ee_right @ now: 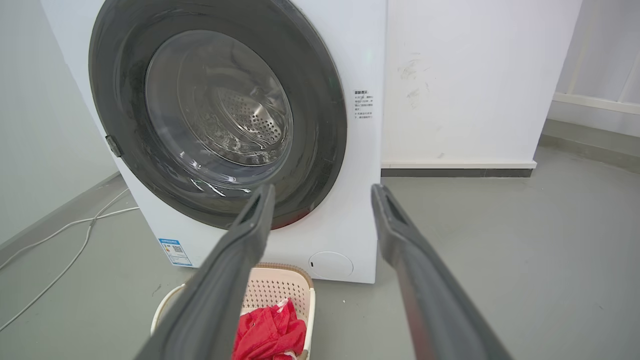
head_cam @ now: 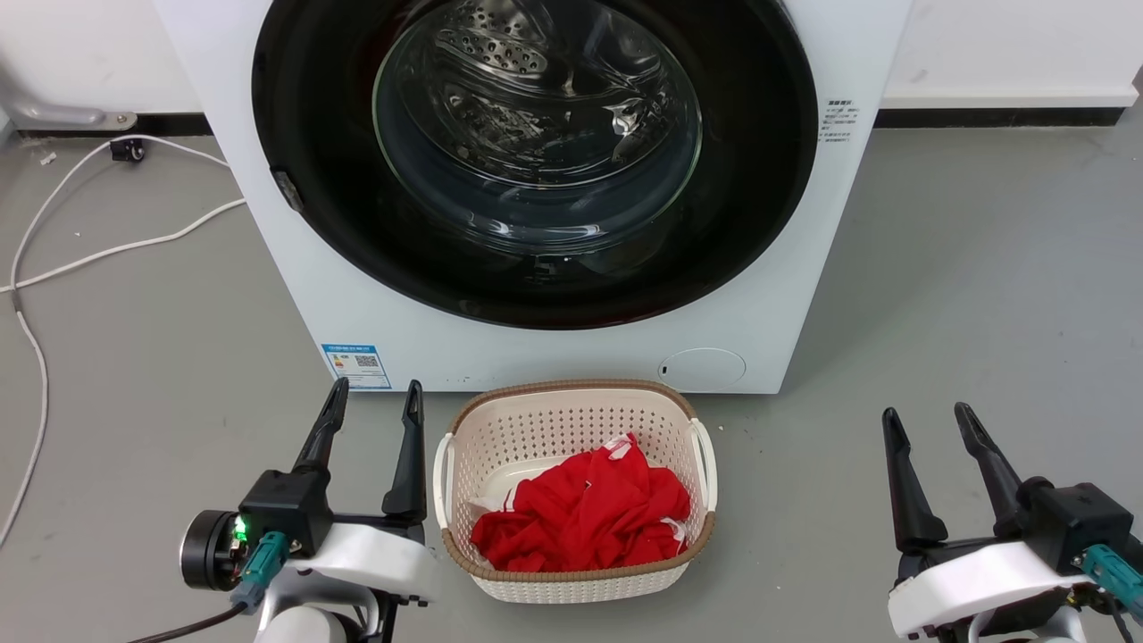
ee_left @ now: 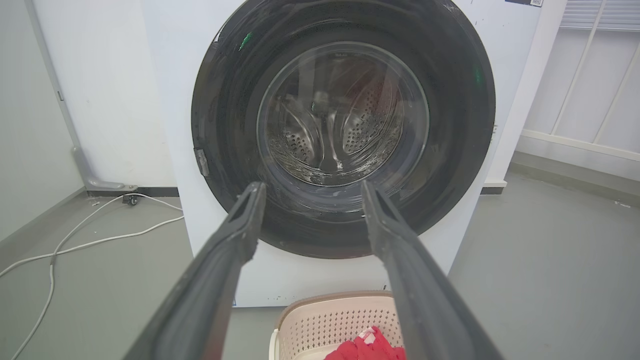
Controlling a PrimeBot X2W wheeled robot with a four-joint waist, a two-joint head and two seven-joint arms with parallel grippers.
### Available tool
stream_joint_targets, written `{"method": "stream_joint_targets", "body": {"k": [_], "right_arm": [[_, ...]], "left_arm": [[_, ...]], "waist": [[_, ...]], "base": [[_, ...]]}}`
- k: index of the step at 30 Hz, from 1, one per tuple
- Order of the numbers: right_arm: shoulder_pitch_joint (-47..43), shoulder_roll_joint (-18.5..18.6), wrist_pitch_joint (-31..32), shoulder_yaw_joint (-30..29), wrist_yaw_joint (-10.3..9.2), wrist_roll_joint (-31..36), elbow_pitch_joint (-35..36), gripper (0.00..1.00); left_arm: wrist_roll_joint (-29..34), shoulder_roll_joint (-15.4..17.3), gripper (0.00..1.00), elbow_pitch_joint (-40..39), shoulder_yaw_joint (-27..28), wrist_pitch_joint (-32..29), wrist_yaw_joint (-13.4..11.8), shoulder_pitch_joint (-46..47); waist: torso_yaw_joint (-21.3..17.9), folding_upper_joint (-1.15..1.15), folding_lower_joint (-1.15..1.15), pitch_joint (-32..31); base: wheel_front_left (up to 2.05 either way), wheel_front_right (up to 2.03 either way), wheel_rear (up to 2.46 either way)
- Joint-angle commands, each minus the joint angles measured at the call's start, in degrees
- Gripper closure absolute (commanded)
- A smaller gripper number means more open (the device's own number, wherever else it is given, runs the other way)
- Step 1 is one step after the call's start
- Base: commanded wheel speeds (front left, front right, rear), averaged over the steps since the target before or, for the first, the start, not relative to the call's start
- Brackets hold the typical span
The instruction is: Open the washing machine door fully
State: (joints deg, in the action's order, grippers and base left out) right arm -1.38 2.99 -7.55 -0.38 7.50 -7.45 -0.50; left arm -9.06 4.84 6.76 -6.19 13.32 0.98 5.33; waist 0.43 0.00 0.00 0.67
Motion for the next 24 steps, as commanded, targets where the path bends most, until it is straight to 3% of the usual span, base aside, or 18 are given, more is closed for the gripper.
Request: {"method": "stream_joint_targets", "body": {"k": [1,14,24], "right_arm": [[-0.3,-0.2,-0.4,0.1,-0.02,1.3,0.3,0.00],[-0.6,-0.2,-1.6,0.5,-0.03,4.8,0.3,0.00],[-0.4,-0.2,-1.9,0.6,-0.02,4.3,-0.3,0.00]], "left_arm": [[1.3,0.2,0.00,-0.1,-0.2,0.4,-0.2,0.9],[5.8,-0.1,0.00,0.2,-0.3,1.7,-0.4,0.7],[5.6,-0.7,0.00,0.8,0.0,2.0,0.3,0.8]], "waist": [[0.0,0.00,0.00,0.0],[0.2,0.00,0.00,0.3],[0.2,0.00,0.00,0.4]], "base": [[0.00,0.00,0.00],[0.00,0.00,0.00],[0.00,0.00,0.00]]}}
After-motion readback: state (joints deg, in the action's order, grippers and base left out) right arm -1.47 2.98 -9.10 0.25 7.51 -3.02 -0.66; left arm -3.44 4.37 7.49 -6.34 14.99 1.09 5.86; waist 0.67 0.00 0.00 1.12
